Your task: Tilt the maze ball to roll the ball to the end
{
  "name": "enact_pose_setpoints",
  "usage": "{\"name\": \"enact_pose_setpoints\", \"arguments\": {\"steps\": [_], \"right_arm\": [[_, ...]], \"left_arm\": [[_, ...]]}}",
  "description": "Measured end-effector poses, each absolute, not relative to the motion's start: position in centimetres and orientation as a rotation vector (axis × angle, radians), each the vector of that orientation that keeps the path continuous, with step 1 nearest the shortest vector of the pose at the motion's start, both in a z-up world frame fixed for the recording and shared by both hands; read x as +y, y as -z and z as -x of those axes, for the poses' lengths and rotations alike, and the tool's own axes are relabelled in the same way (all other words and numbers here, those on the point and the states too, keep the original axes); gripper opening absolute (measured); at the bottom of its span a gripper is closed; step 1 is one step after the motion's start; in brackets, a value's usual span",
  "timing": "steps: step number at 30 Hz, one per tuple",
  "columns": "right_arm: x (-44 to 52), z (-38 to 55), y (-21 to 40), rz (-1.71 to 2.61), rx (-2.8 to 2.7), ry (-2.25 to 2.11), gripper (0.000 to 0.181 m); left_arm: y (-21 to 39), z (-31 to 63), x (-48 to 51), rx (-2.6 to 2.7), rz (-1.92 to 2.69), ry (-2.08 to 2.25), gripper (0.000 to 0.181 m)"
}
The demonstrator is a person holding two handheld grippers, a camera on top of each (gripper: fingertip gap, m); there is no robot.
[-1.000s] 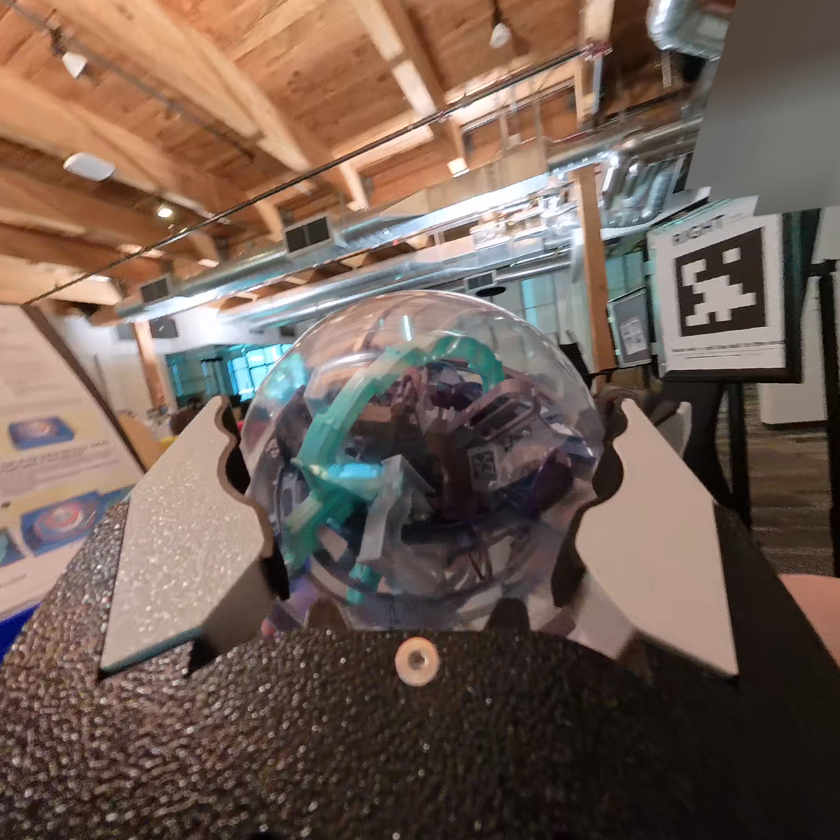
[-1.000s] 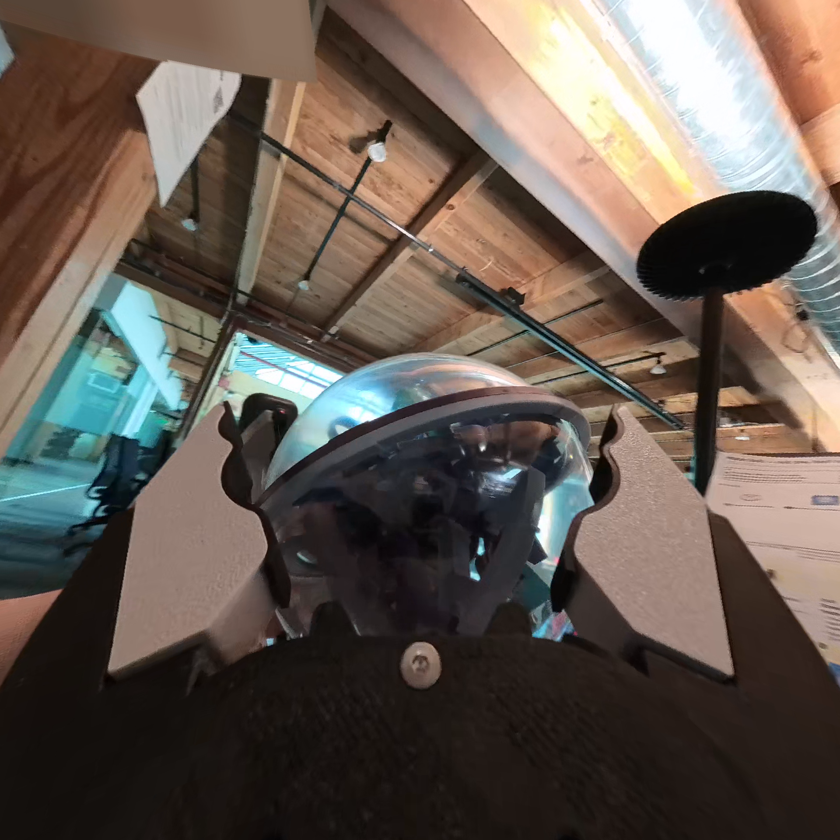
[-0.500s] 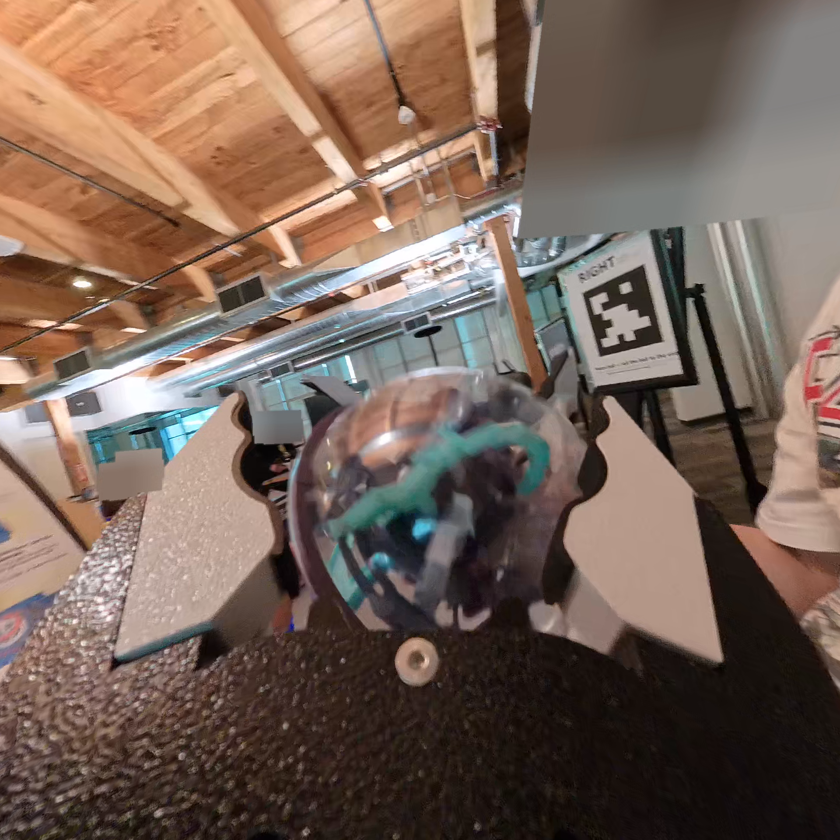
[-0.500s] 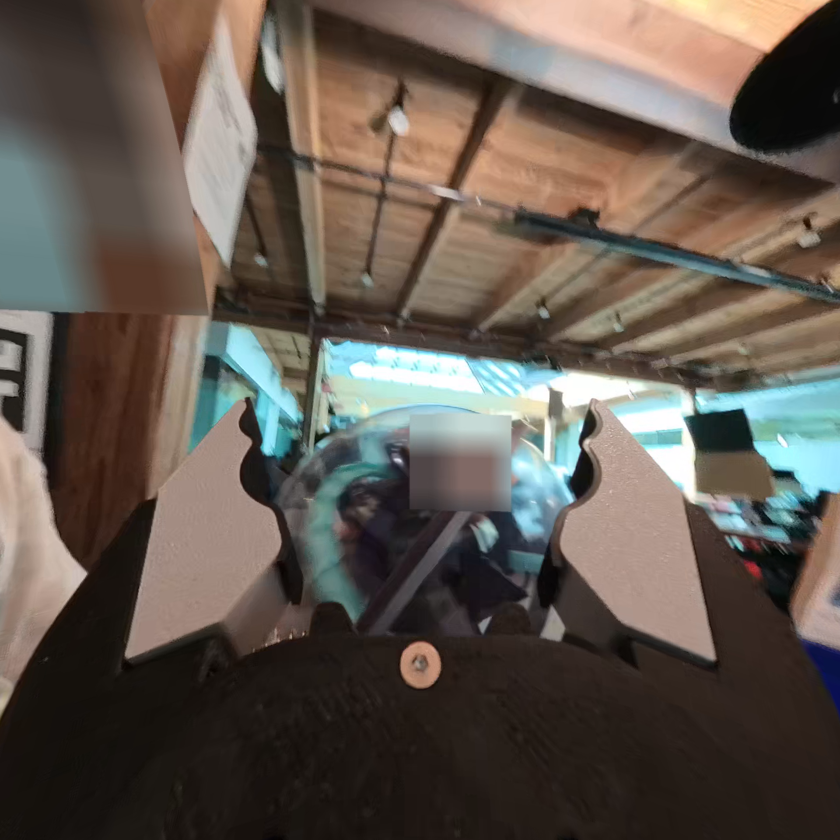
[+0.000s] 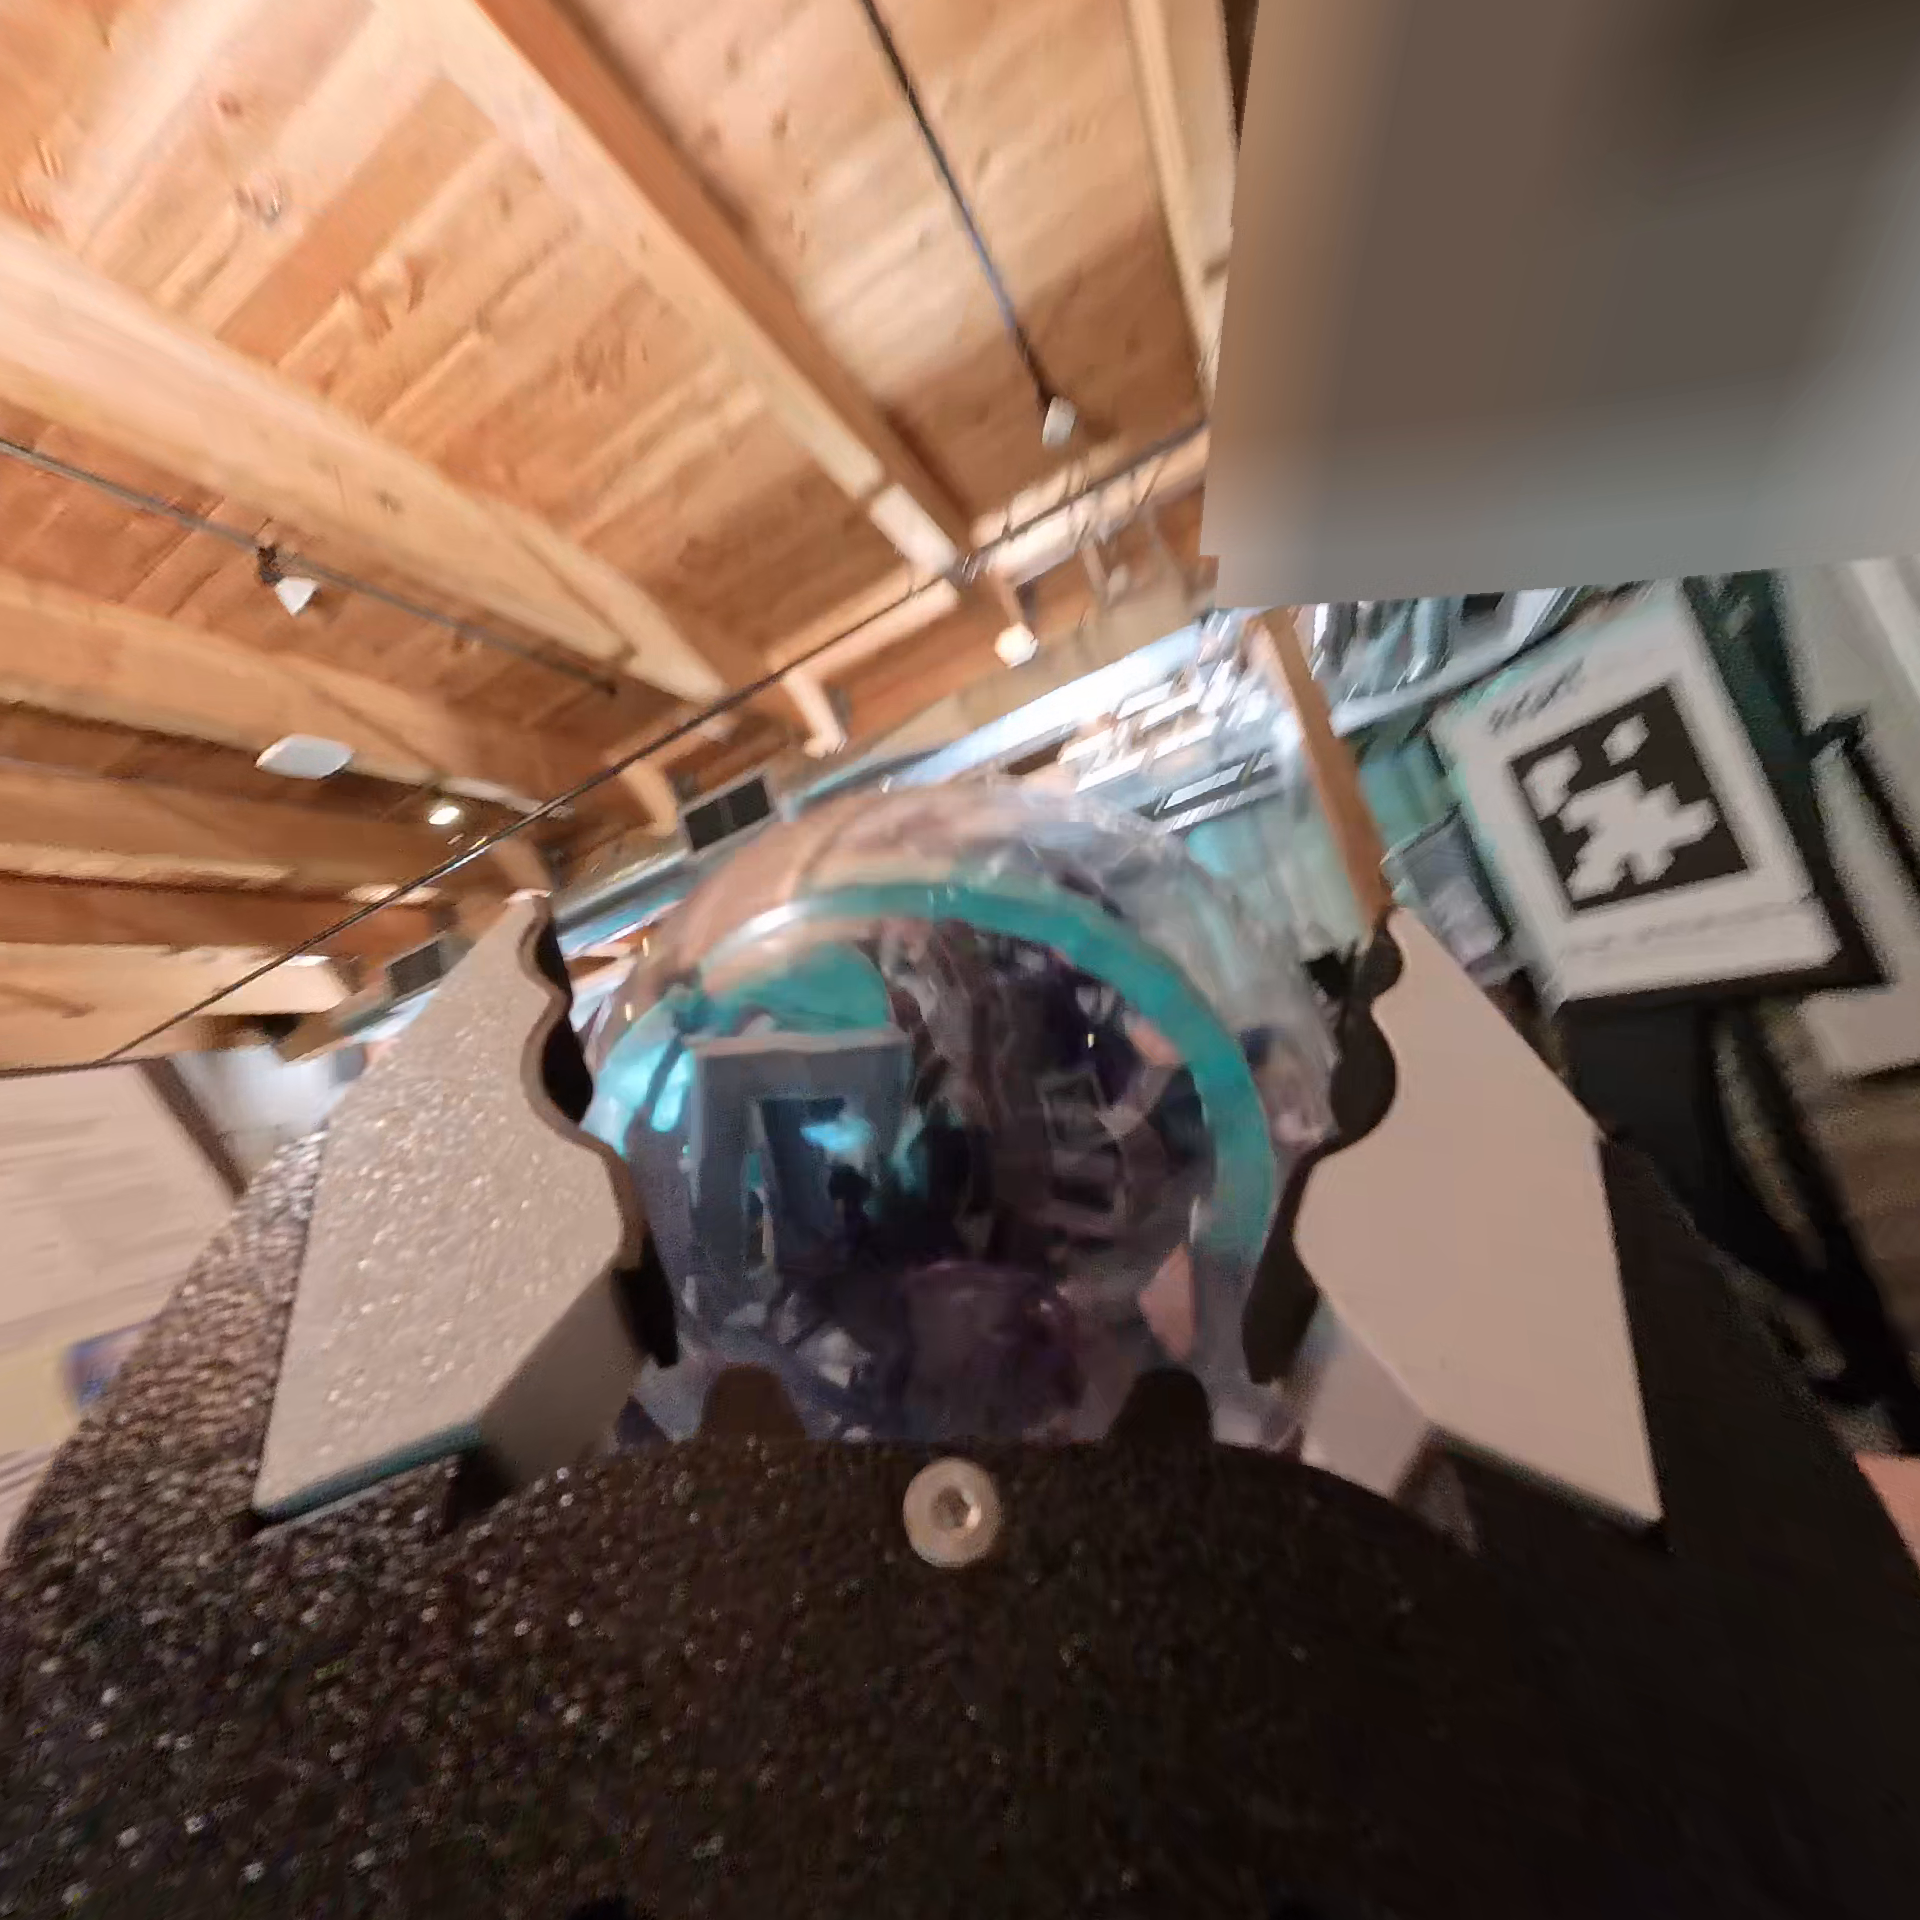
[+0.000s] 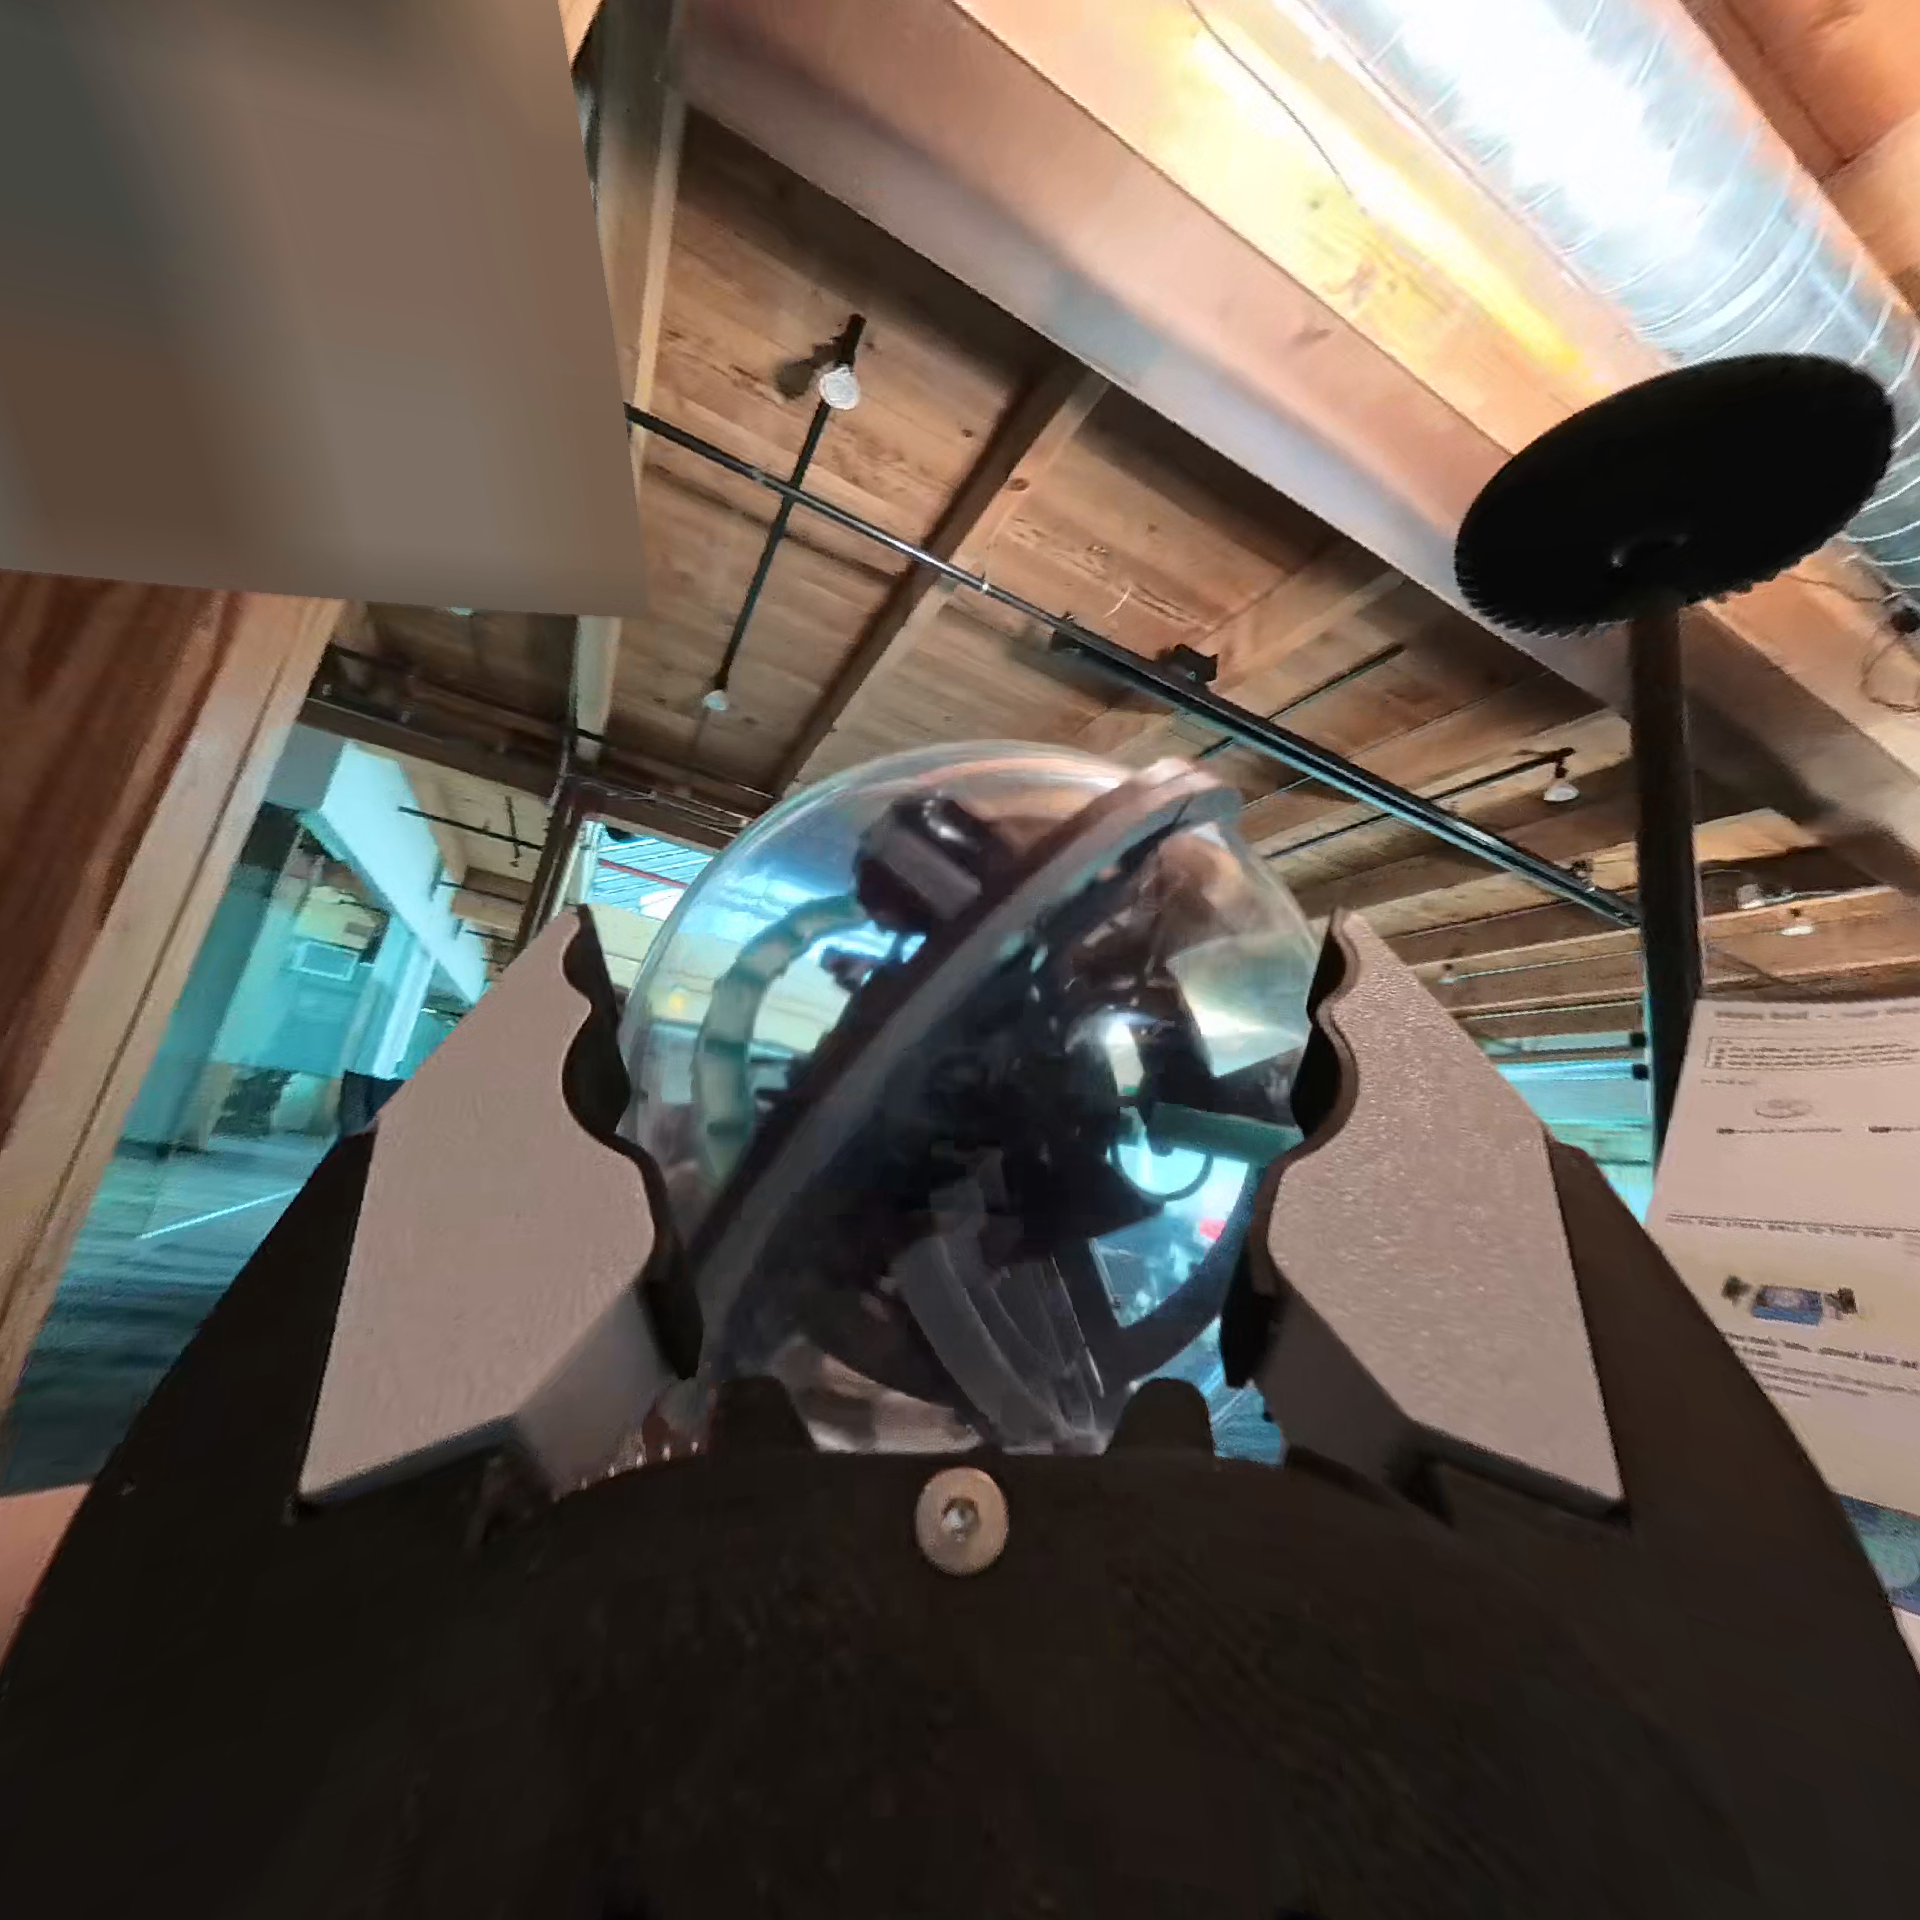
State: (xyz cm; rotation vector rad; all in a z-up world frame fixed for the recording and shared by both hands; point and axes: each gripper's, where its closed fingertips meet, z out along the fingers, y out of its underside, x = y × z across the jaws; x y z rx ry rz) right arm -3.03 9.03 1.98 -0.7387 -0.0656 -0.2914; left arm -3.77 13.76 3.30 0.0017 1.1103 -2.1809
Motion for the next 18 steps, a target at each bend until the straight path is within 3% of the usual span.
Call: {"name": "enact_pose_setpoints", "arguments": {"steps": [2, 6, 8, 10, 18], "right_arm": [[7.9, 3.0, -3.4, 0.728, -0.05, 0.222, 0.136], [8.6, 2.0, -3.5, 0.804, 0.024, 0.181, 0.14], [9.4, 0.2, -2.4, 0.827, 0.144, 0.138, 0.142], [9.6, -0.6, -1.5, 0.818, 0.186, 0.093, 0.134], [7.3, -1.4, -4.6, 0.654, 0.164, -0.157, 0.114]], "left_arm": [[-4.0, 4.6, 14.2, 1.075, -0.041, 2.255, 0.13], [-3.2, 3.2, 13.3, 1.131, -0.013, 2.129, 0.148], [-3.9, 3.2, 13.8, 1.074, 0.0, 2.159, 0.138], [-4.7, 3.9, 14.3, 1.028, -0.052, 2.166, 0.127], [-6.7, 5.7, 14.3, 1.096, -0.235, 2.14, 0.111]]}}
